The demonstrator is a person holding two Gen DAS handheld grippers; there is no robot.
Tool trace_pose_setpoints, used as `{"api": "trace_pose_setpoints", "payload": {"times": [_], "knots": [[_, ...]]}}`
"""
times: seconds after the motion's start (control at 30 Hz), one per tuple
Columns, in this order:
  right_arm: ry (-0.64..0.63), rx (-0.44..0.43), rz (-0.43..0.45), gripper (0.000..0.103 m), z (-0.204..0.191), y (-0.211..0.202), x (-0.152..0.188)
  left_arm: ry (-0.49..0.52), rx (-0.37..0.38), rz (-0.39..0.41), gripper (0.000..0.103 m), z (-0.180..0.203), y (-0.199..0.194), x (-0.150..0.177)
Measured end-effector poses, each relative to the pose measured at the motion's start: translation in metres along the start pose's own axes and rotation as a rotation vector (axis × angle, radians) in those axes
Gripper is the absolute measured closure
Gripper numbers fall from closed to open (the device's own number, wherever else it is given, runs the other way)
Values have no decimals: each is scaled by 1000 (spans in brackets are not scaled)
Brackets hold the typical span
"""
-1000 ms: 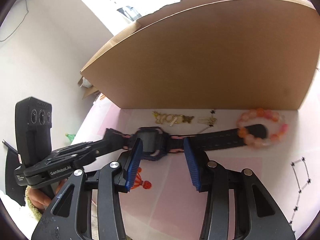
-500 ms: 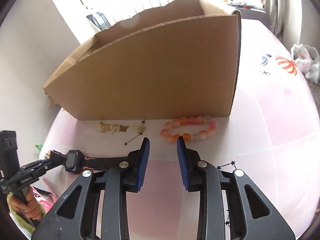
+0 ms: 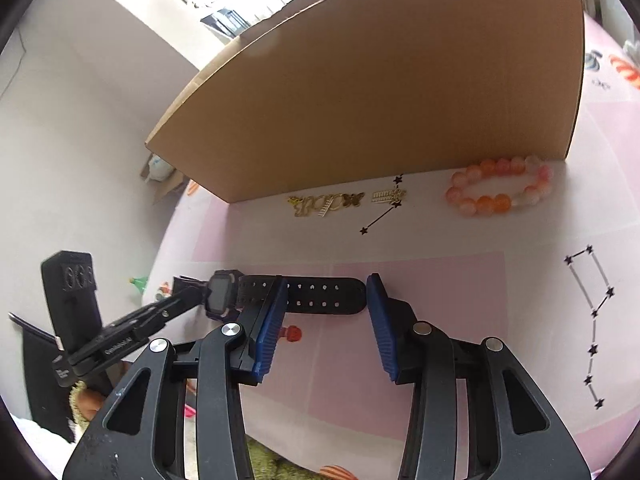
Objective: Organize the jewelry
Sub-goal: 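Carry the smartwatch with the right tool into the box and release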
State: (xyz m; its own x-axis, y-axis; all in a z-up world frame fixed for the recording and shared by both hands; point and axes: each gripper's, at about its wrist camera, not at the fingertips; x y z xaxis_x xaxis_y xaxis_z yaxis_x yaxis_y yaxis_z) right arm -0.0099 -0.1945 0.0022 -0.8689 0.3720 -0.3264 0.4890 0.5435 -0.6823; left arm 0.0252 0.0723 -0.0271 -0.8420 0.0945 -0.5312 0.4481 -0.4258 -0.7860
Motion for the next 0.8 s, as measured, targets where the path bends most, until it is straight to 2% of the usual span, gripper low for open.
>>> {"api": "trace_pose_setpoints", "payload": {"times": [0.07, 0.13, 0.2, 0.33, 0.43, 0.47, 0.5, 0.6, 0.7, 0.8], "knots": [[47, -95, -2, 62, 6, -3, 0, -2, 2, 2, 90, 0, 0, 1], [95, -195, -22, 57, 12, -4, 0, -2, 0, 1, 90, 0, 0, 1], [120, -253, -26, 43, 11, 2, 2, 4, -3, -1, 90, 0, -1, 0], [99, -249, -31, 41, 4, 4, 0, 13, -13, -3, 90, 3, -1, 0], [35, -146, -24, 42, -21, 23, -2, 13, -19, -3, 90, 3, -1, -1], [12, -111, -24, 47, -27, 28, 0, 14, -20, -3, 90, 3, -1, -1], [-9, -74, -20, 57, -32, 31, 2, 13, -19, -3, 90, 4, -1, -1], [-58, -9, -14, 73, -42, 36, 7, 21, -31, 3, 90, 6, -1, -1], [-93, 10, 6, 84, -53, 39, 10, 14, -26, 19, 90, 5, -1, 1], [-136, 23, 25, 89, -55, 25, 12, 23, -20, 38, 90, 10, -6, 2]]}}
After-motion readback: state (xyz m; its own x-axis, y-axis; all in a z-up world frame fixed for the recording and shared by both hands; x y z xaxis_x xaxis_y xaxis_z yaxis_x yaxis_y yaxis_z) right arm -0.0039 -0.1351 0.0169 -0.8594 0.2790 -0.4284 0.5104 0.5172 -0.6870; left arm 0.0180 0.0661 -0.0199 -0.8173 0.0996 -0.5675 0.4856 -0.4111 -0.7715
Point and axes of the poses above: each gripper's, at about its wrist camera, not at the fingertips, and y roughly the way its jaws point, z to its right, x to its underside, and after that the axes turned 8 degrees about y, right-handed
